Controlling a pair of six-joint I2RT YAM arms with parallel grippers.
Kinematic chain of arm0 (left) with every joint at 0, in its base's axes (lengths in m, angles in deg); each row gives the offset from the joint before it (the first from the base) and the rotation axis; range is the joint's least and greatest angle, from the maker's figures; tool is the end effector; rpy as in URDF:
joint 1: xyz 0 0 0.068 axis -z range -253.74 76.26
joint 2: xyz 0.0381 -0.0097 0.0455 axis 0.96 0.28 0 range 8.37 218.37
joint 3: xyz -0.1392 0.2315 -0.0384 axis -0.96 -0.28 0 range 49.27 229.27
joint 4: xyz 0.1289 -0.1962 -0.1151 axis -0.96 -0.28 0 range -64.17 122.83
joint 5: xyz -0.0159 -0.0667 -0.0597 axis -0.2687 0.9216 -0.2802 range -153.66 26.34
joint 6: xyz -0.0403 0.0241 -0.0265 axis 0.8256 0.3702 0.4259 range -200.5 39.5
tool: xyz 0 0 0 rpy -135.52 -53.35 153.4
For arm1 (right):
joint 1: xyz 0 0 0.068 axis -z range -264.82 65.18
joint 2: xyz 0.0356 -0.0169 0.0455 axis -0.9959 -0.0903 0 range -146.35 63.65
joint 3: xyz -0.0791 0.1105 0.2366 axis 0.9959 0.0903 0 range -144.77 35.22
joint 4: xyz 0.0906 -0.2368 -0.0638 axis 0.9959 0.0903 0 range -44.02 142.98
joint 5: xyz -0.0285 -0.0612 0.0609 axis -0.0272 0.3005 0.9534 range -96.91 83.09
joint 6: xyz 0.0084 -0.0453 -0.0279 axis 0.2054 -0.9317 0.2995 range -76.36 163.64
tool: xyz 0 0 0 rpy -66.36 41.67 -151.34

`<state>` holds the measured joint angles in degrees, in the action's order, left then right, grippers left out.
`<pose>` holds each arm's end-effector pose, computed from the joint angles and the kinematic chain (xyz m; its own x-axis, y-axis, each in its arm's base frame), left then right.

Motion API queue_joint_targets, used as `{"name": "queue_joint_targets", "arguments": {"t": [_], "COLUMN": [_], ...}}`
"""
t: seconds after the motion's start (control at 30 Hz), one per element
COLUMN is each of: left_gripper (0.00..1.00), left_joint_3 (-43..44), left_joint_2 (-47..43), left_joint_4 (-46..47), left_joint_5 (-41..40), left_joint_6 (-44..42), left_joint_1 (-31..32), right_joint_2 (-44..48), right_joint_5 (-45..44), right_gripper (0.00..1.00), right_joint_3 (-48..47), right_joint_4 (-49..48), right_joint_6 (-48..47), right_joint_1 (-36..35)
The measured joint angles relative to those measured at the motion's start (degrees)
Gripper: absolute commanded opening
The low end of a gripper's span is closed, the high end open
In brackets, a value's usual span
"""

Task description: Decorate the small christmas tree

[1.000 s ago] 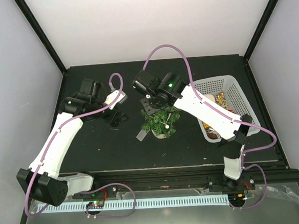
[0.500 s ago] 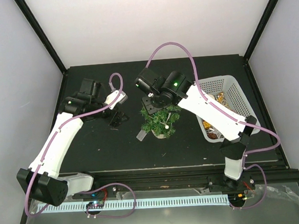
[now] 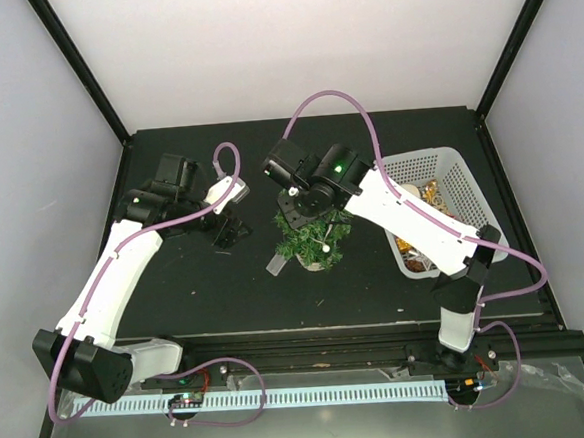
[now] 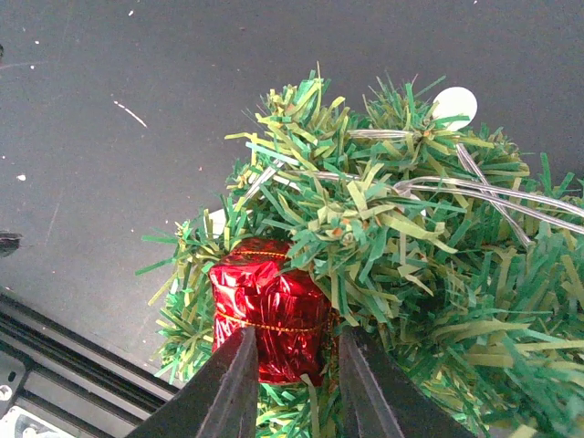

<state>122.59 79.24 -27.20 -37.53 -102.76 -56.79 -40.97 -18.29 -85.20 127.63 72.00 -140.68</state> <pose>0.2178 -0.0829 0.3439 -0.5626 0.5270 -0.6370 0.7571 0.6378 -0.1410 0.2025 0.2863 0.3941 -0.8145 -0.3715 -0.4457 -0.4310 0.9016 0.0361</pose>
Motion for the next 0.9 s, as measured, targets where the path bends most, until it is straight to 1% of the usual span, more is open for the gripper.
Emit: {"name": "queue_joint_targets", "arguments": {"t": [0.57,0.9], "left_gripper": [0.77,0.77], "left_joint_3": [-0.4,-0.8], "left_joint_2": [0.5,0.5], "left_joint_4": [0.5,1.0], "left_joint_5": [0.0,0.0], "left_joint_6": [0.0,0.0], "left_joint_1": [0.0,0.0], "right_joint_2": [-0.2,-1.4], "right_joint_5": [-0.7,-2.0], "right_gripper": [0.27,0.28], "right_joint_3": [0.0,-2.0], "right_joint_4": [-0.1,1.4], "right_joint_6": [-0.6,-0.9], "right_joint_1": [0.0,0.7]}}
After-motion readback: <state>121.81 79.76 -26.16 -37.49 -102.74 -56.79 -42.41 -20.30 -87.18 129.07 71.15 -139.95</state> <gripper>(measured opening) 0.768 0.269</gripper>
